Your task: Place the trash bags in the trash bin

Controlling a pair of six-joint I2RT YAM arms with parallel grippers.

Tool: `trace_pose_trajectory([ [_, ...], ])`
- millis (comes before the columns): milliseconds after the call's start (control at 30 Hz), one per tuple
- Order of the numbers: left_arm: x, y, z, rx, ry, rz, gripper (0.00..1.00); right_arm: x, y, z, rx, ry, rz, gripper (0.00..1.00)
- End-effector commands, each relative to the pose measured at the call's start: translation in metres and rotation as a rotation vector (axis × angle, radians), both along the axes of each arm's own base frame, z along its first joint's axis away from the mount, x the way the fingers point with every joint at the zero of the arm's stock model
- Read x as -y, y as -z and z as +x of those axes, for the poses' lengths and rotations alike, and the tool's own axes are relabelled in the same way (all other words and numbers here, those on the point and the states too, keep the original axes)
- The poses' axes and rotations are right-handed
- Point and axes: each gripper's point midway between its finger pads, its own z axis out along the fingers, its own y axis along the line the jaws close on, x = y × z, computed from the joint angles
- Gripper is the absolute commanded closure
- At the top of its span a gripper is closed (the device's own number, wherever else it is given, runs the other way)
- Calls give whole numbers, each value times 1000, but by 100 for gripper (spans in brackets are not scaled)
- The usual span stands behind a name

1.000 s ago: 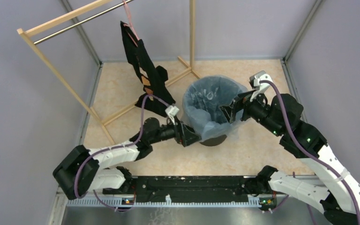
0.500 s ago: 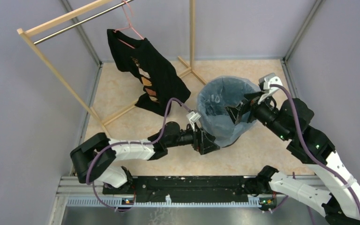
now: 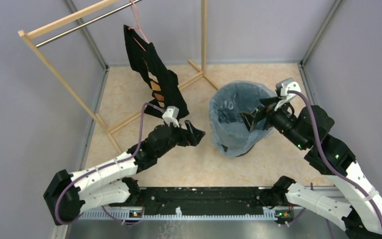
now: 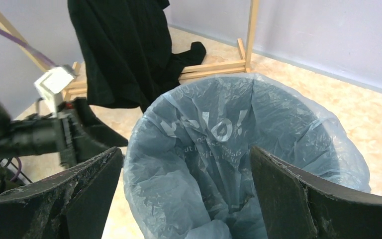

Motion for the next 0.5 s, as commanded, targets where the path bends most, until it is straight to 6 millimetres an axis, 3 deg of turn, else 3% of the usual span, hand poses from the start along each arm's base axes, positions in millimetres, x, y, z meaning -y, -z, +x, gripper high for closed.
trace_pose_trajectory([
  [0,-20,32,28,-158,-143,75,5,-7,-12,2,28,-20,36,2],
  [200,11,32,55,-182,-146,79,11,-9,-15,-2,26,-35,73,1],
  [300,37,28,68,-193,-108,64,14,-9,-18,-4,30,-40,83,1],
  [467,79,52,84,-241,-63,86,16,0,-25,-7,46,-17,87,1],
])
